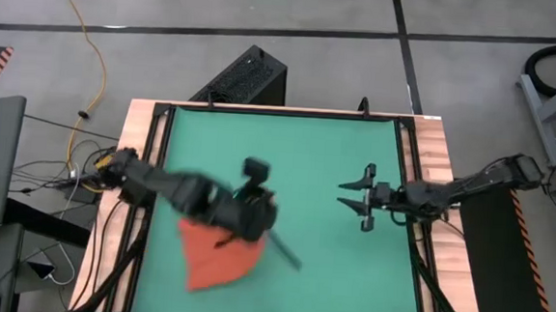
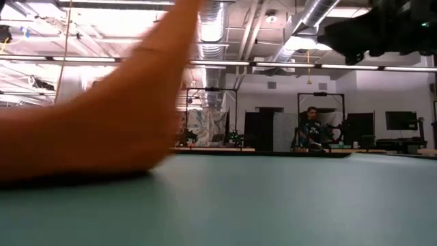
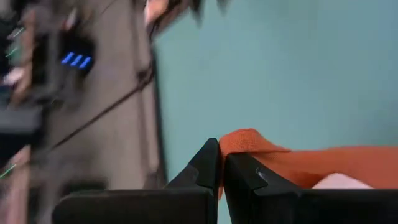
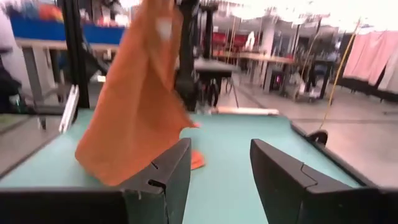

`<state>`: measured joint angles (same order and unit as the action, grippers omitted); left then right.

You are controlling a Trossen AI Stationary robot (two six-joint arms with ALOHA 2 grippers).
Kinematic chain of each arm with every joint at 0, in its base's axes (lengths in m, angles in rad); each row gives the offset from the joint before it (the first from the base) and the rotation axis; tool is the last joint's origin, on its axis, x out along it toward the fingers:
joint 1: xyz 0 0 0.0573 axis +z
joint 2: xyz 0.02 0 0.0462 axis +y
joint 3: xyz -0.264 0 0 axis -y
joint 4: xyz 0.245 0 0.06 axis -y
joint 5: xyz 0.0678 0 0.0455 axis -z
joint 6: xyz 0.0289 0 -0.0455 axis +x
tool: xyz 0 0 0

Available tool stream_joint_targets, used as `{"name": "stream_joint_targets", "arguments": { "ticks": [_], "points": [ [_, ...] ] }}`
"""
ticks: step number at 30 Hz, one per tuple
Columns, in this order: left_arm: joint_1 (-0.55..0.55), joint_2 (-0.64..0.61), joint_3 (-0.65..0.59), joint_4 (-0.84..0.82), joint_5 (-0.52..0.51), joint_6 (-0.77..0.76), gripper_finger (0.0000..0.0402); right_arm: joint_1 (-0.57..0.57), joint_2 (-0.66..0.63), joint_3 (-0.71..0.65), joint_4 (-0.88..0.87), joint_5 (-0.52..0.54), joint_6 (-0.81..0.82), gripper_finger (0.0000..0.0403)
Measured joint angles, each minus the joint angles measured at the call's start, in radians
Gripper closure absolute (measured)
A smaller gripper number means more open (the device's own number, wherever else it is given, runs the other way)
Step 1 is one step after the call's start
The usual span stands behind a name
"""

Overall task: Roll towel
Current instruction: Fold the orange towel

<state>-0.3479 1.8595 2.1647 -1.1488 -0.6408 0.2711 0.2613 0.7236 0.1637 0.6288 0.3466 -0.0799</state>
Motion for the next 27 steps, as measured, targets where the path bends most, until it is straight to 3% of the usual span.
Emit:
{"name": "stream_joint_targets", "arguments": {
  "ticks": [2,6,9,12,18,23,27],
  "points": [
    [0.067,0.000,0.045,0.036,0.218,0.018,0.0402,0.002,0.064,0.028,0.002,0.000,0.000,0.0215],
    [0.126,-0.001,0.078,-0.072,0.664,-0.133,0.0401,0.014,0.183,0.075,0.003,0.000,-0.005,0.0215],
    [0.078,0.005,0.065,-0.226,0.797,-0.210,0.0401,0.014,0.269,0.108,0.000,0.000,-0.007,0.0215],
    [-0.021,0.010,0.018,-0.323,0.762,-0.268,0.0401,0.014,0.356,0.148,0.001,0.001,-0.008,0.0215],
    [-0.224,0.012,-0.098,-0.356,0.602,-0.403,0.0401,0.016,0.584,0.304,0.008,-0.010,-0.052,0.0215],
    [-0.343,0.012,-0.180,-0.348,0.425,-0.565,0.0401,0.028,0.837,0.524,0.002,-0.087,-0.176,0.0215],
    [-0.411,0.011,-0.226,-0.311,0.362,-0.684,0.0401,0.029,1.001,0.718,-0.012,-0.088,-0.312,0.0219]
  ]
}}
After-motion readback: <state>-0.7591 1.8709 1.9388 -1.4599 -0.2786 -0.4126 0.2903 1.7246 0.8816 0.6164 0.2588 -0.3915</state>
